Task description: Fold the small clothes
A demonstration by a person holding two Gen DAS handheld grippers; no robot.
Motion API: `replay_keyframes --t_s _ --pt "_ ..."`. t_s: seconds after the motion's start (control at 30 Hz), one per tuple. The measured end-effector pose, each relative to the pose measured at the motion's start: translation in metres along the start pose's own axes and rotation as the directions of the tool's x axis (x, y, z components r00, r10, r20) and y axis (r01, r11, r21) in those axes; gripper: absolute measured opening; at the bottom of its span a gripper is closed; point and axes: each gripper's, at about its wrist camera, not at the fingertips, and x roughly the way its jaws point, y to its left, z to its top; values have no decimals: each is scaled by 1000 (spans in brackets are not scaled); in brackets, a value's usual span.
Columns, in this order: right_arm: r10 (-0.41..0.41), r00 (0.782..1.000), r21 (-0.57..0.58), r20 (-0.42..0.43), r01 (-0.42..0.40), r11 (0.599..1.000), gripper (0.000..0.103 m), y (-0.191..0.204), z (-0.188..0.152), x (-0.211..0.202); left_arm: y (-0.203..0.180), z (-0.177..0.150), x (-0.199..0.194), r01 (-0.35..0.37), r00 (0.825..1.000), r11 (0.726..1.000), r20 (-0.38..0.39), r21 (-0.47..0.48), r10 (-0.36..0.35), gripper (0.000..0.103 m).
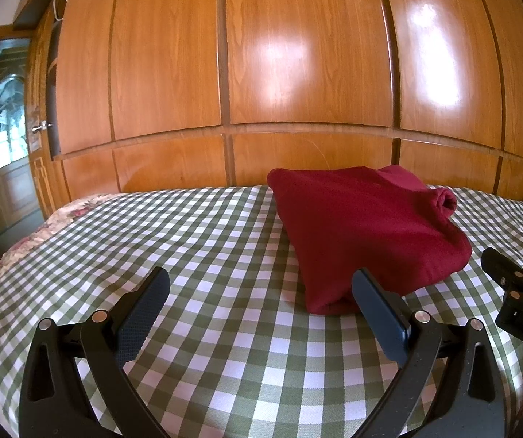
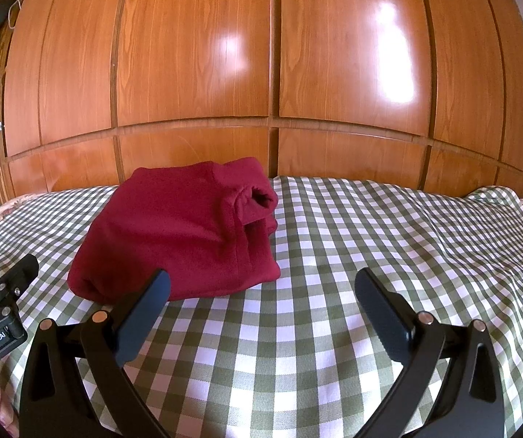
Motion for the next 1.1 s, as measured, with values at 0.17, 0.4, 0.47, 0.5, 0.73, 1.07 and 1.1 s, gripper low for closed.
replay_keyframes --t_s 0.17,0.4,0.47,0.5,0.73,1.07,1.1 --pt "0 1000 0 -2 0 1000 101 0 0 0 1 1 1 4 1000 1000 -3 -8 -4 99" --pt "1 1000 -1 -8 -1 1000 101 0 -1 1 3 0 3 3 1000 1000 -13 -17 -3 99" --pt "1 1000 -1 -8 -1 1000 101 0 -2 1 4 0 3 3 1000 1000 -16 -18 -4 99" --pt "2 1000 -1 -9 -2 1000 101 0 -1 2 4 0 3 3 1000 1000 -16 -18 -4 99" --pt "2 1000 -1 -9 -2 1000 101 0 -1 2 4 0 4 3 1000 1000 -18 -17 -3 99" --pt "-8 997 45 -72 11 999 101 -10 -1 8 9 0 12 1 998 1000 -61 -29 -2 99" --pt "-3 996 62 -89 8 998 101 -14 -1 11 11 -1 13 2 997 999 -72 -35 -4 99"
